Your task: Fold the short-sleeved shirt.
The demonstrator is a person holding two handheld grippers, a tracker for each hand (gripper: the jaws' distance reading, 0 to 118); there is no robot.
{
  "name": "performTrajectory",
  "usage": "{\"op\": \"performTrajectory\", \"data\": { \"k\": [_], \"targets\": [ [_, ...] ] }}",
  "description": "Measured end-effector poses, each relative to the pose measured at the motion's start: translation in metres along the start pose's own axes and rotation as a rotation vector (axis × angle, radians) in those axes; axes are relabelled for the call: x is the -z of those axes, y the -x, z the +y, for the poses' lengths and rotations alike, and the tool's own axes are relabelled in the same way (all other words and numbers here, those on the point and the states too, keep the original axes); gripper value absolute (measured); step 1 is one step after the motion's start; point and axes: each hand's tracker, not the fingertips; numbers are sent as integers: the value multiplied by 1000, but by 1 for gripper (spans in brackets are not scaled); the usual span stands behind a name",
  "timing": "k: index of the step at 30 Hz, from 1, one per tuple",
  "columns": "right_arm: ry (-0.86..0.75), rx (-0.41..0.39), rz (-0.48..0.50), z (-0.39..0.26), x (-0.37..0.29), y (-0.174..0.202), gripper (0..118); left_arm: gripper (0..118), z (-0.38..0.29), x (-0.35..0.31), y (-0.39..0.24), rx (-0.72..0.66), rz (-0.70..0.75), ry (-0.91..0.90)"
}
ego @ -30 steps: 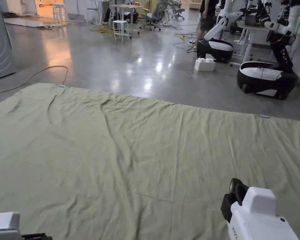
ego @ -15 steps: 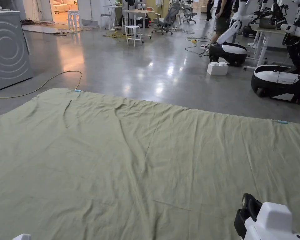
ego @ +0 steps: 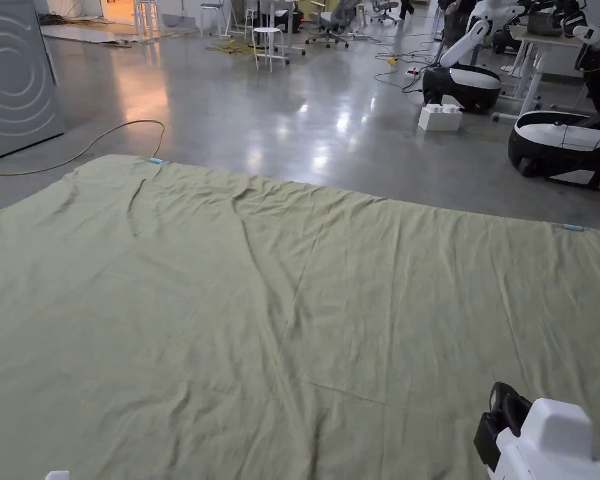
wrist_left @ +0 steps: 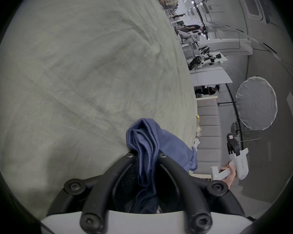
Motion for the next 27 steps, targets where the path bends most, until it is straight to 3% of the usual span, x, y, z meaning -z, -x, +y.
{"op": "performTrajectory", "data": {
  "k": [7,19,27],
  "targets": [
    [4,2,-18,1,-2,-12,1,13,0,-10,-25,79,71,-9],
    [-25,3,-21,11,-9,-25,1,12,7,-59,-91,179,69,-56],
    [-41,3,-13,14,-12,-29,1,12,10,-106,-131,226,270,-164]
  ]
}}
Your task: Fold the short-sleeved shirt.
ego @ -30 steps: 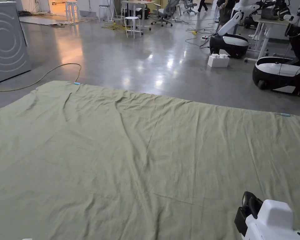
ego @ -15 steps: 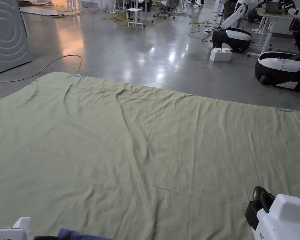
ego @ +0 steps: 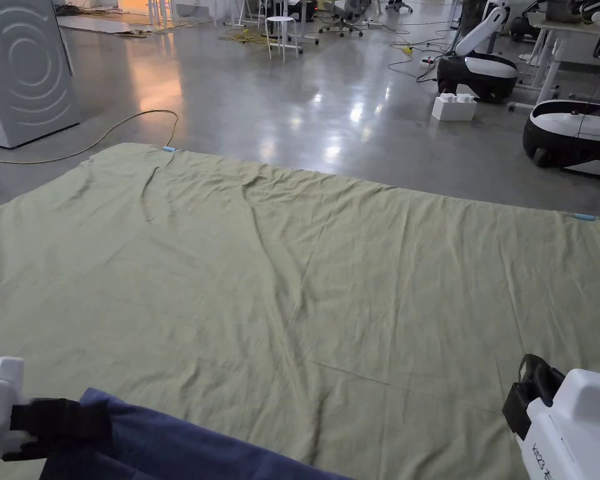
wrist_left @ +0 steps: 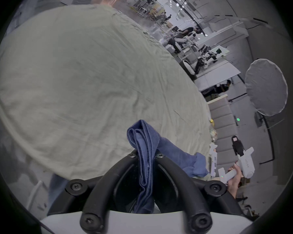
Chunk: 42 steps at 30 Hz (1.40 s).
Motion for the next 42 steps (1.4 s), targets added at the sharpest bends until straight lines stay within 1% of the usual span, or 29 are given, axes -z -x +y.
{"op": "performTrajectory", "data": {
  "k": [2,8,9,13,15,18,21,24,30,33,36,38,39,40,41,42],
  "targets": [
    [-1,3,5,-1,0,0,1,12,-2,-3,-11,12,52,-4],
    [-3,11,23,-2,-5,0,1,12,-16,12,-47,-10,39,25],
    [-4,10,23,-2,-7,-1,1,12,-22,17,-57,-9,25,29],
    [-1,5,19,-5,-10,-7,1,12,-38,36,-93,-58,-128,57],
    [3,10,16,-7,-11,-9,1,12,-45,49,-111,-71,-168,73],
    [11,16,6,-10,-13,-13,1,12,-61,73,-143,-49,-180,93],
    [18,26,-4,-14,-16,-19,1,12,-71,112,-155,-40,-179,136],
    [24,27,-16,-17,-19,-25,1,12,-85,150,-170,-2,-125,184],
    [43,35,-43,-24,-22,-39,1,12,-108,208,-186,-1,-48,252],
    [48,39,-53,-26,-24,-44,1,12,-121,223,-191,30,16,253],
    [52,42,-59,-27,-26,-46,1,13,-128,228,-190,14,36,237],
    [56,43,-63,-29,-26,-48,1,19,-129,230,-190,9,40,239],
    [59,44,-63,-30,-26,-48,1,26,-131,225,-189,14,27,240],
    [63,46,-64,-31,-26,-49,1,43,-131,222,-188,19,6,239],
    [65,49,-65,-32,-26,-49,1,56,-130,218,-188,21,-18,242],
    [67,51,-65,-32,-26,-50,1,63,-129,212,-188,15,-40,244]
  ]
}}
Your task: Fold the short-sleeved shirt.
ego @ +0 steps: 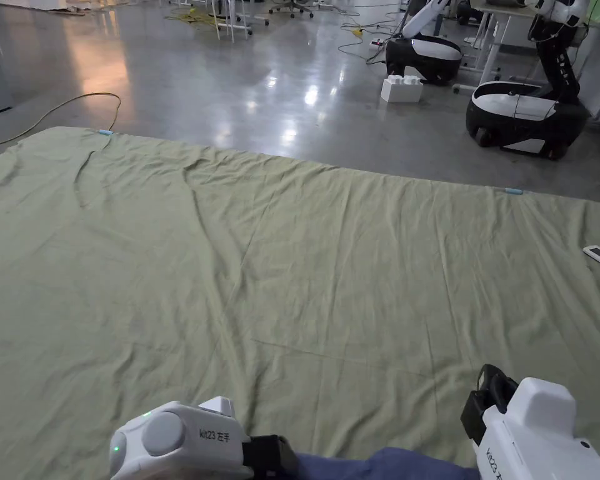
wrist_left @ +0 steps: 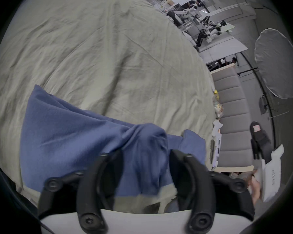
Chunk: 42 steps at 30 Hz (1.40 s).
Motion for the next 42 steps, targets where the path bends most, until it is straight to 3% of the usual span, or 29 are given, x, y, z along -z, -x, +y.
{"op": "performTrajectory", "data": {
  "k": [8,11,15,17,19,27,30,34,42],
  "targets": [
    [14,13,-4,-3,0,-5,1,63,9,-54,17,72,87,-147],
    [32,28,-4,-7,1,-5,1,61,6,-50,18,105,119,-112],
    [43,32,2,-10,0,-3,1,28,-6,-26,6,140,45,-34],
    [46,32,4,-10,-1,-2,1,26,-10,-10,-3,182,43,-7],
    [47,30,4,-10,-2,-3,1,16,-14,9,-12,220,41,1],
    [46,17,-7,-9,-6,-12,1,14,-21,50,-22,255,95,12],
    [44,20,-11,-8,-9,-16,1,16,-17,40,-16,235,64,9],
    [40,19,-14,-6,-11,-21,1,61,-10,2,-3,239,-2,-2],
    [31,12,-12,-1,-11,-22,1,68,19,-88,72,228,-16,-164]
  ]
}}
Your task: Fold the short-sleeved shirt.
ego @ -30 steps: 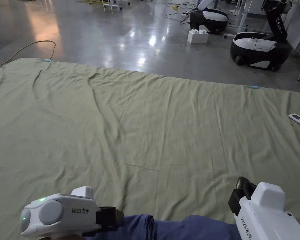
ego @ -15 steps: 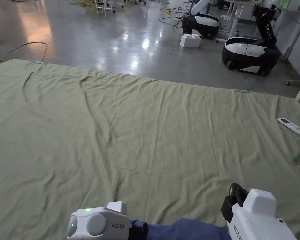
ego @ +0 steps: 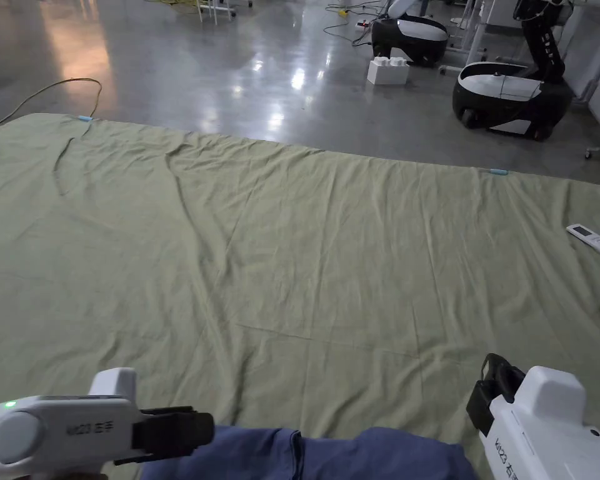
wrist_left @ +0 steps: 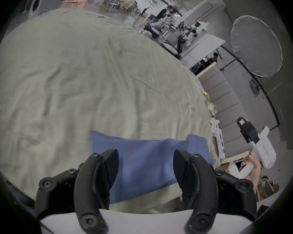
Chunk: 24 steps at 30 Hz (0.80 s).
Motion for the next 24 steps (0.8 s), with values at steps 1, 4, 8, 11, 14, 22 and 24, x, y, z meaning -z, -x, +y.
{"op": "performTrajectory", "data": {
  "k": [1,4,8,11,14,22,24],
  "targets": [
    [0,1,1,0,1,1,1,70,0,-3,11,-17,18,-7],
    [4,3,6,0,3,5,1,72,-4,-10,42,-110,5,1],
    [13,9,16,-1,5,10,1,73,-14,6,68,-244,-97,57],
    [20,6,21,-1,6,14,1,72,-23,30,81,-286,-165,137],
    [25,1,21,-1,5,16,1,72,-30,42,80,-264,-256,104],
    [37,-3,14,-2,4,18,1,21,-34,57,89,-331,-242,111],
    [39,-4,13,-2,3,18,1,19,-32,59,93,-374,-276,100]
  ]
}}
